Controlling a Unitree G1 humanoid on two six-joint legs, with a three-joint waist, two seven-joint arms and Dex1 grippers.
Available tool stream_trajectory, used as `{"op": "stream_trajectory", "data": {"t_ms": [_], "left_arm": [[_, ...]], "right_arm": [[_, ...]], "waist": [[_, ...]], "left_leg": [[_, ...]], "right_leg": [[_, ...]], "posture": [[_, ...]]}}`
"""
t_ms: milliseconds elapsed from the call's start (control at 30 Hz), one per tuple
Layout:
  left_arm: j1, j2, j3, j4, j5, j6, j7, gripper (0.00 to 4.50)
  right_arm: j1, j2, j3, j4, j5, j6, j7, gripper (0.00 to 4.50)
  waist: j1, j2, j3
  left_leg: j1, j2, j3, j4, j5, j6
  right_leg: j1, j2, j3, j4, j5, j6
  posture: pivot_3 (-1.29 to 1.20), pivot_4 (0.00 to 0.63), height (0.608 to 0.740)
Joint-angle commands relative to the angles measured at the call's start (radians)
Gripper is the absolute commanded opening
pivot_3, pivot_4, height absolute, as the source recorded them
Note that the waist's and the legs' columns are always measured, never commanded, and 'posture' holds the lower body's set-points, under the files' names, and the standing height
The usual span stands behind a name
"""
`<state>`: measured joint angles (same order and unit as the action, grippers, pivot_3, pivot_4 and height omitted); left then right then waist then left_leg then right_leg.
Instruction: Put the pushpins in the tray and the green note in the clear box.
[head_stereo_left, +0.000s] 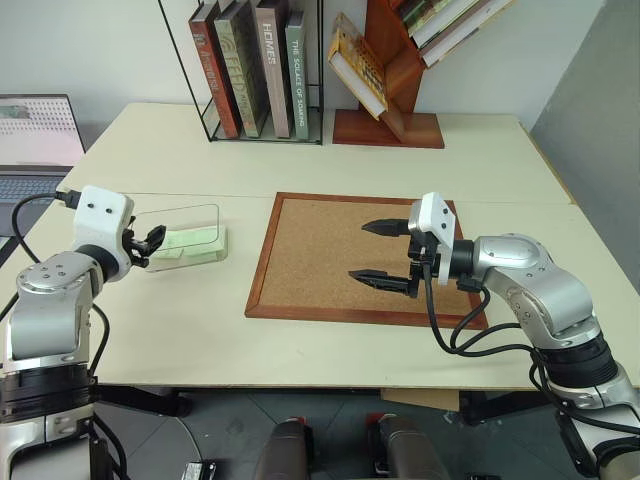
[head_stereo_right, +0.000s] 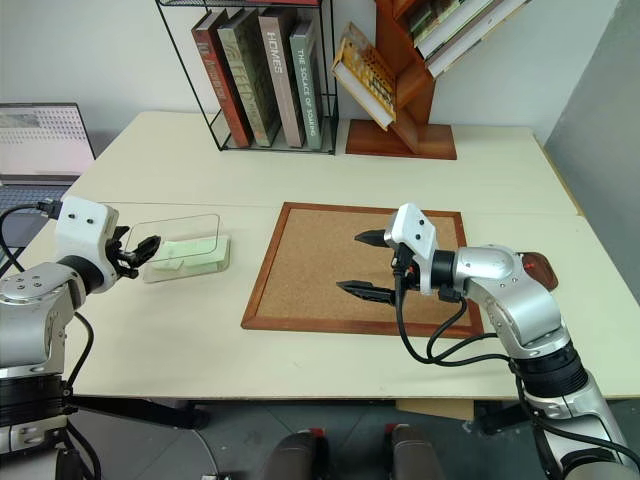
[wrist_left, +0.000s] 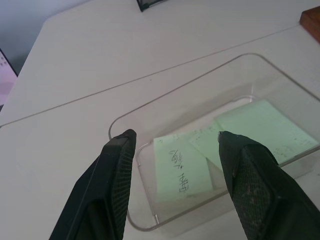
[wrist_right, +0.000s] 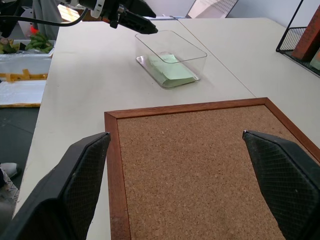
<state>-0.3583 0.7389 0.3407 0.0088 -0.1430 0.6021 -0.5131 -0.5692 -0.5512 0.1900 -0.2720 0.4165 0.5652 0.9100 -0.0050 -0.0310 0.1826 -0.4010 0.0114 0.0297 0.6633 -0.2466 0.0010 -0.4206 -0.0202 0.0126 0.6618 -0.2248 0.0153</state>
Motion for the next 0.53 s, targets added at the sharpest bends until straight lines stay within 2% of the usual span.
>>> {"op": "stream_trajectory", "data": {"t_ms": [33,267,400,533], "left_arm": [[-0.004,-0.021,-0.021,-0.171,-0.037,-0.119,-0.027,2.76],[0.059,-0.107,-0.162,-0.365,-0.075,-0.147,-0.067,2.76],[0.137,-0.097,-0.234,-0.396,-0.087,-0.161,-0.137,2.76],[0.168,-0.093,-0.253,-0.39,-0.116,-0.166,-0.187,2.76]], "right_arm": [[0.016,0.025,-0.093,-0.022,-0.001,-0.032,-0.085,4.5],[0.202,0.063,-0.221,-0.091,-0.043,-0.048,-0.283,4.5],[0.283,0.018,-0.237,-0.141,-0.034,-0.041,-0.269,4.5],[0.316,-0.027,-0.232,-0.163,-0.034,-0.031,-0.252,4.5]], "waist": [[0.0,0.0,0.0],[0.005,-0.001,-0.001],[-0.012,-0.001,-0.001],[-0.016,-0.001,-0.001]], "left_leg": [[0.0,0.0,0.0,0.0,0.0,0.0],[-0.001,-0.001,0.001,-0.001,0.0,0.0],[0.0,0.001,0.003,-0.002,0.0,0.0],[0.001,0.001,0.002,-0.002,0.0,0.0]], "right_leg": [[0.0,0.0,0.0,0.0,0.0,0.0],[0.001,-0.001,0.002,-0.003,0.001,-0.003],[0.0,0.001,0.003,-0.001,0.0,0.0],[0.0,0.002,0.002,-0.001,0.0,-0.001]], "posture": [[0.0,0.15,0.74],[0.0,0.15,0.74],[0.0,0.15,0.74],[0.0,0.15,0.74]]}}
